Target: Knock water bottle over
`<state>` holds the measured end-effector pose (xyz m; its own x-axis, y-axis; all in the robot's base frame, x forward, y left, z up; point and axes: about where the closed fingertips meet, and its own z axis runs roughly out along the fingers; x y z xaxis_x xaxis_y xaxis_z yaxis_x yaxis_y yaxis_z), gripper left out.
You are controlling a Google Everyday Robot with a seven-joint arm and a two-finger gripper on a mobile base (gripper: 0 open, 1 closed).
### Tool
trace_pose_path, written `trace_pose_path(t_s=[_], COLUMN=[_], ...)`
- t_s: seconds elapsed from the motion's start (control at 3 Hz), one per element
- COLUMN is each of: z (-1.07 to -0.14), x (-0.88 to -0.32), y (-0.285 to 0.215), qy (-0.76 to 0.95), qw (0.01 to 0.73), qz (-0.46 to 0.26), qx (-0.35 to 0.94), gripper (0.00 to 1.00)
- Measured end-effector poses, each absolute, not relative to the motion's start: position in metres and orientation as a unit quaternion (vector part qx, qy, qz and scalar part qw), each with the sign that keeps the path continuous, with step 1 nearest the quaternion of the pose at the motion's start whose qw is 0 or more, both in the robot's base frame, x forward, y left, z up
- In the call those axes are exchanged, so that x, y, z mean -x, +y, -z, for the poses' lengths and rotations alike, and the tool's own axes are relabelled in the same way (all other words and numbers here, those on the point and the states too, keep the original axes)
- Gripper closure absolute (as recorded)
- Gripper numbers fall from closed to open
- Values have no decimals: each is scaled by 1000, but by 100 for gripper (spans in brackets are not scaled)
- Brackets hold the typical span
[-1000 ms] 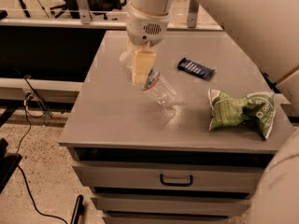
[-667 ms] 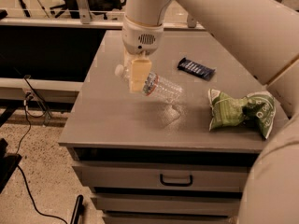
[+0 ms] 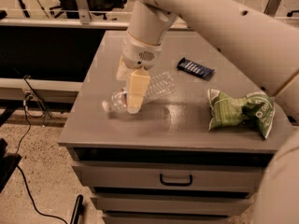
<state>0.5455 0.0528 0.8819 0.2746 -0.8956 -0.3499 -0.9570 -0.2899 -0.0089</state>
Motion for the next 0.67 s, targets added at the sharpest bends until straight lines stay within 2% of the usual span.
trace_pose_path(t_s=[0.67], z=[-882], x=[-549], y=[54], qy=[588], qw=[124], qz=[-144], qx=[786], gripper=[0])
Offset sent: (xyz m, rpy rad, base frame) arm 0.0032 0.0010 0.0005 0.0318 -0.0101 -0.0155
